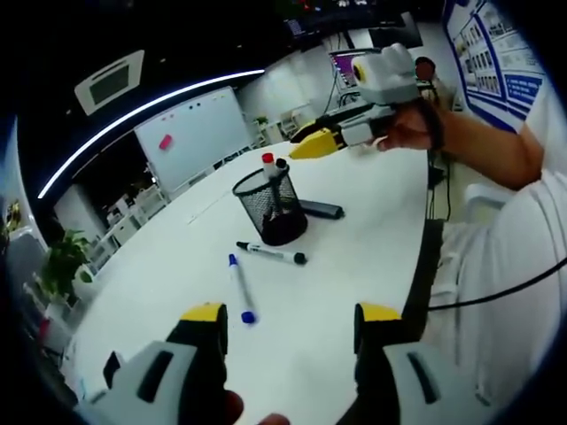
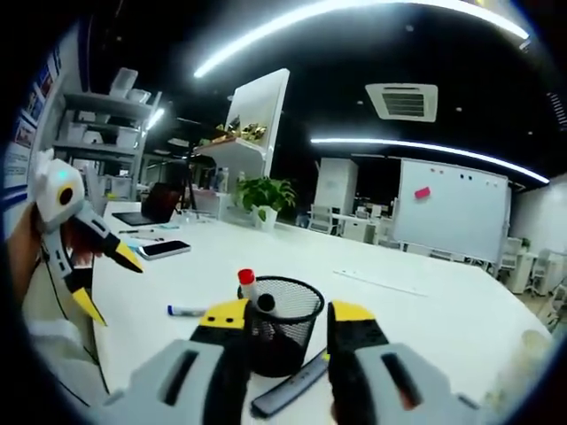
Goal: Place the scattered laser pointers and whiteboard markers into the pen holder and stack the scattered paper cups together
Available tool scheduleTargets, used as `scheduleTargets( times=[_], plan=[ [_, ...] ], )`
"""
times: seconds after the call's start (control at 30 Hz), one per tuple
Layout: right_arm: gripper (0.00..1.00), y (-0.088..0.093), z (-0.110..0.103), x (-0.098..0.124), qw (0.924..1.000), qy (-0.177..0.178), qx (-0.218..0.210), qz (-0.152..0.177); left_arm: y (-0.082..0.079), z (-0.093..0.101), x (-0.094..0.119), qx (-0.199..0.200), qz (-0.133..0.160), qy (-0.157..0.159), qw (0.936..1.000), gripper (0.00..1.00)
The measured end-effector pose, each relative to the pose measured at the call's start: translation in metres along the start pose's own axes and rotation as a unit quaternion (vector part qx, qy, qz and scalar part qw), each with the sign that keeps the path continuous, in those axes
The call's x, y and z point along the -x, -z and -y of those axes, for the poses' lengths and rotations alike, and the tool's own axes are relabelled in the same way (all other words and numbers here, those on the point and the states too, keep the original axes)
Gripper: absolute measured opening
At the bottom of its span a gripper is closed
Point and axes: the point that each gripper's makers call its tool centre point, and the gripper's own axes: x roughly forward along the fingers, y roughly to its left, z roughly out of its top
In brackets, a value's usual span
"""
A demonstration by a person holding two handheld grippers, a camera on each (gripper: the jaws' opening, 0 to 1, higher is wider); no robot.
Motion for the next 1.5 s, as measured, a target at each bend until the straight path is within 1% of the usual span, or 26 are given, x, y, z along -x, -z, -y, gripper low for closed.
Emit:
scheduleTargets(
  times=[0.1, 0.2, 0.37, 0.6, 0.67, 0.73, 0.87, 0.93, 1.0, 1.07, 1.23, 1.33, 1.43, 1.5],
  plan=[
    [0.34, 0.004, -0.001, 0.001, 1.0000, 0.002, 0.004, -0.006, 0.002, -0.002, 0.000, 0.002, 0.001, 0.000, 1.0000, 0.58],
    [0.34, 0.004, 0.001, 0.003, 0.9999, 0.005, 0.007, -0.007, 0.003, -0.005, 0.001, 0.004, 0.001, -0.004, 1.0000, 0.58],
    [0.34, 0.004, 0.001, 0.006, 0.9999, 0.006, 0.006, -0.006, 0.003, -0.005, 0.002, 0.004, 0.001, -0.004, 1.0000, 0.58],
    [0.34, 0.009, 0.000, 0.008, 0.9999, 0.004, 0.006, -0.014, 0.004, -0.004, 0.001, 0.005, 0.000, -0.003, 1.0000, 0.58],
    [0.34, 0.010, 0.000, 0.009, 0.9999, 0.004, 0.005, -0.015, 0.004, -0.005, 0.000, 0.009, 0.004, -0.005, 0.9999, 0.58],
    [0.34, 0.013, 0.000, 0.009, 0.9998, 0.003, 0.004, -0.018, 0.002, -0.009, 0.000, 0.015, 0.011, -0.013, 0.9998, 0.57],
    [0.34, 0.014, 0.002, 0.011, 0.9998, 0.003, 0.001, -0.018, 0.004, -0.012, -0.001, 0.020, 0.010, -0.017, 0.9996, 0.57],
    [0.34, 0.014, 0.002, 0.011, 0.9999, 0.002, -0.001, -0.017, 0.005, -0.019, -0.002, 0.025, 0.013, -0.024, 0.9993, 0.56],
    [0.34, 0.015, 0.002, 0.011, 0.9998, 0.002, -0.001, -0.017, 0.004, -0.024, -0.002, 0.033, 0.021, -0.030, 0.9988, 0.53],
    [0.34, 0.016, 0.003, 0.012, 0.9998, 0.002, -0.003, -0.019, 0.006, -0.027, -0.004, 0.040, 0.022, -0.031, 0.9985, 0.53],
    [0.34, 0.018, 0.006, 0.014, 0.9998, 0.006, -0.006, -0.019, 0.008, -0.029, -0.009, 0.052, 0.020, -0.038, 0.9977, 0.52],
    [0.34, 0.015, 0.007, 0.017, 0.9998, 0.005, -0.011, -0.015, 0.006, -0.027, -0.010, 0.059, 0.022, -0.043, 0.9971, 0.52],
    [0.34, 0.012, 0.007, 0.017, 0.9999, 0.005, -0.012, -0.010, 0.005, -0.032, -0.012, 0.071, 0.028, -0.059, 0.9953, 0.45],
    [0.34, 0.011, 0.007, 0.017, 0.9998, 0.005, -0.015, -0.008, 0.005, -0.036, -0.013, 0.082, 0.031, -0.064, 0.9941, 0.44]
  ],
)
